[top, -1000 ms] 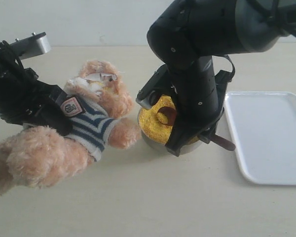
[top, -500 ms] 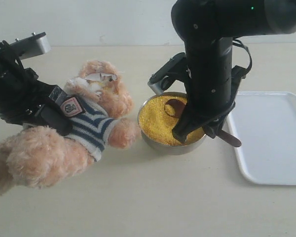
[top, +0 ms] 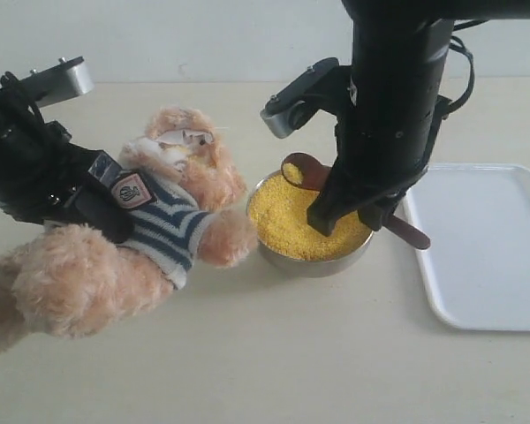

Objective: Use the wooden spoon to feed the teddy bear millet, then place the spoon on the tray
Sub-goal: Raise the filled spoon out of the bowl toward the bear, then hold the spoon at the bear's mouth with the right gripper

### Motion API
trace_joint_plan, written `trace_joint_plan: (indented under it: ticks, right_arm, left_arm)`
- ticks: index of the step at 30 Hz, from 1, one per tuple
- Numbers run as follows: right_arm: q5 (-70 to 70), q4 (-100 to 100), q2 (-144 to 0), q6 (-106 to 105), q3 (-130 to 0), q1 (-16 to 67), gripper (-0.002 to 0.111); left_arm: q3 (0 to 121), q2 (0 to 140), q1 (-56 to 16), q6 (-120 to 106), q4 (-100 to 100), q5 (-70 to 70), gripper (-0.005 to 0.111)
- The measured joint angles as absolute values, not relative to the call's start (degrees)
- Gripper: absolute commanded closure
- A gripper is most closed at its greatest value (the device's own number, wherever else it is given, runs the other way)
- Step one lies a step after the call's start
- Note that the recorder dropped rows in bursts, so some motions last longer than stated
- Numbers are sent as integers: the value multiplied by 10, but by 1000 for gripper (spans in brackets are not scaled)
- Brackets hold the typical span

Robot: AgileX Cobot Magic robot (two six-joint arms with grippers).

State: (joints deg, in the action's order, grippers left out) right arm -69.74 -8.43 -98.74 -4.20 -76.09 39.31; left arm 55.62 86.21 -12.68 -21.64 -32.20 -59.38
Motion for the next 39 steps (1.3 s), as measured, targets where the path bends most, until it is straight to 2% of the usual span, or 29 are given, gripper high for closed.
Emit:
trace_joint_plan:
  ticks: [9,14,32,39]
  right_arm:
    - [-699,-15,-986,-55,-857,395,109]
    - [-699,-4,-986,-55,-884,423,109]
    - [-699,0,-986,-54,-889,441,109]
    - [-699,-44,-988,-55,-890,479,109]
  left_arm:
    - [556,862,-127,-226,-328,-597,103]
    - [556,870,-127,-226,-329,-598,103]
    - [555,886,-127,-266,-383,-605,103]
    - [555,886,-127,-266,-384,-604,103]
